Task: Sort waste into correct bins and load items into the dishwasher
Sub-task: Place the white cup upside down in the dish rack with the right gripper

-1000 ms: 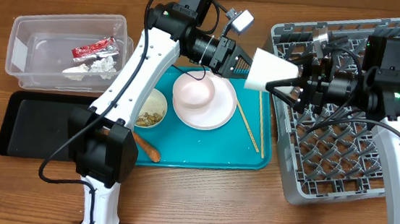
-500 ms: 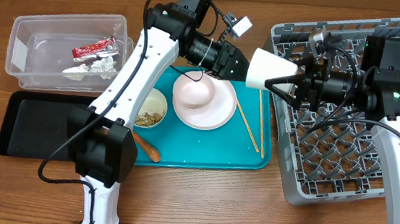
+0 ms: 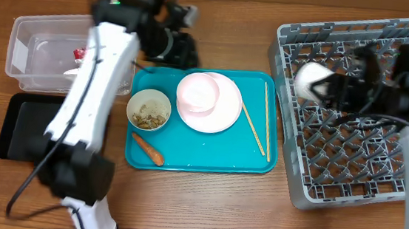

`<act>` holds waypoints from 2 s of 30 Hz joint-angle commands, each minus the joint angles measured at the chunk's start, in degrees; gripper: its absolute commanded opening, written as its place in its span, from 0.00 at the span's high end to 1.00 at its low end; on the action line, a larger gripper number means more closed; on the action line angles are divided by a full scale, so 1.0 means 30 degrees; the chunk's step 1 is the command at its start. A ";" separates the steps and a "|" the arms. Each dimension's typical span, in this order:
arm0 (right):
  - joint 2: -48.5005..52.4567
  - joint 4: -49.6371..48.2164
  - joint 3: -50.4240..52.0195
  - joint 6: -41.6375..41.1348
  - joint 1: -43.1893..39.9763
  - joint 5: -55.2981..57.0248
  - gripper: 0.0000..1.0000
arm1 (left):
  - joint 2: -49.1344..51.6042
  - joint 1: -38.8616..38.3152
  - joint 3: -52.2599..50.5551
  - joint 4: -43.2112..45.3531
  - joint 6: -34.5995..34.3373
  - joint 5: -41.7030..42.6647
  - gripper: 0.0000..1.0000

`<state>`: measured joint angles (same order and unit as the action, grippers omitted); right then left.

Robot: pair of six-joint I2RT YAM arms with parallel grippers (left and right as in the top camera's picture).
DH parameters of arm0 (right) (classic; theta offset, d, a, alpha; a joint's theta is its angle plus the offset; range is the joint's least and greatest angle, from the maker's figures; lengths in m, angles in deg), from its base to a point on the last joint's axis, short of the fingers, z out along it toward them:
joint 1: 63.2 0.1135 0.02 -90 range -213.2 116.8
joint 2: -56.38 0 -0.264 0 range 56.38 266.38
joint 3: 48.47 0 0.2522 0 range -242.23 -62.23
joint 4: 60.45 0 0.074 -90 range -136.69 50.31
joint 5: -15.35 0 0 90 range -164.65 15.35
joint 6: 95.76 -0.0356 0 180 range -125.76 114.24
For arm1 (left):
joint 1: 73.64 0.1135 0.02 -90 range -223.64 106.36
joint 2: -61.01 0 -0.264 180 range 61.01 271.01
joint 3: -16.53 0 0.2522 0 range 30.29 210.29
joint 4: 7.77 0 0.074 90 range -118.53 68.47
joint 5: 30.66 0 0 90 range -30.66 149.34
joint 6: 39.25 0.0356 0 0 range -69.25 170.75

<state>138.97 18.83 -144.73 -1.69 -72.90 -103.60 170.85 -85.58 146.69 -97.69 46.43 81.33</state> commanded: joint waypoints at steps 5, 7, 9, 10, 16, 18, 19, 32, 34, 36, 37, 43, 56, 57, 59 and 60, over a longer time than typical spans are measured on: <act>-0.0823 0.2871 -0.2980 -0.2958 -0.4233 0.6666 0.45 | -0.3177 0.0874 0.0248 -0.0838 -0.2149 -0.9034 0.39; -0.0772 0.2987 -0.2994 -0.3111 -0.5654 0.6892 0.45 | -0.3264 0.0889 0.0248 -0.0903 -0.2149 -0.9034 0.38; -0.0546 0.3053 -0.2994 -0.3483 -0.7220 0.7402 0.45 | -0.3264 0.0889 0.0240 -0.0991 -0.2164 -0.9027 0.34; -0.0401 0.3067 -0.2994 -0.3679 -0.7949 0.7664 0.45 | -0.3264 0.0889 0.0240 -0.1049 -0.2164 -0.9034 0.32; 0.1086 0.2725 -0.2994 -0.4568 -1.1475 0.8255 0.45 | -0.3264 0.0889 0.0240 -0.1042 -0.2164 -0.9027 0.31; 0.1727 0.2739 -0.2987 -0.5122 -1.2189 0.8655 0.45 | -0.3264 0.0889 0.0240 -0.1049 -0.2164 -0.9012 0.31; 0.2127 0.2812 -0.2987 -0.5384 -1.2502 0.8706 0.45 | -0.3264 0.0889 0.0240 -0.1056 -0.2164 -0.8969 0.31; 0.4736 0.3650 -0.2980 -0.5530 -1.3027 0.8327 0.45 | -0.3264 0.0867 0.0240 -0.1107 -0.2506 -0.8947 0.31; 0.4867 0.3461 -0.2980 -0.5515 -1.3019 0.7781 0.44 | -0.3264 0.0867 0.0240 -0.1115 -0.2506 -0.8947 0.31; 0.4947 0.2900 -0.2951 -0.5457 -1.3012 0.6849 0.45 | -0.3264 0.0867 0.0240 -0.1115 -0.2506 -0.8947 0.31; 0.4954 0.2594 -0.2871 -0.5442 -1.2976 0.6652 0.44 | -0.3264 0.0867 0.0240 -0.1107 -0.2506 -0.8954 0.31; 0.5195 0.1945 -0.2506 -0.5450 -1.2437 0.6637 0.45 | -0.3264 0.0867 0.0240 -0.1195 -0.2514 -0.8910 0.32; 0.6783 0.2259 -0.2499 -0.5887 -1.1650 0.8597 0.45 | -0.3264 0.0867 0.0240 -0.1195 -0.2506 -0.8663 0.32; 0.6783 0.2259 -0.2499 -0.5894 -1.1650 0.8765 0.45 | -0.3264 0.0867 0.0240 -0.1202 -0.2506 -0.8663 0.32; 0.6783 0.2259 -0.2499 -0.5887 -1.1650 0.8932 0.45 | -0.3264 0.0867 0.0240 -0.1195 -0.2506 -0.8663 0.32; 0.6783 0.2259 -0.2499 -0.5887 -1.1650 0.8939 0.45 | -0.3264 0.0867 0.0240 -0.1195 -0.2506 -0.8663 0.32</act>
<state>159.54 25.85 -152.22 -18.71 -107.78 -78.80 161.04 -82.98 146.84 -101.28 39.92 55.43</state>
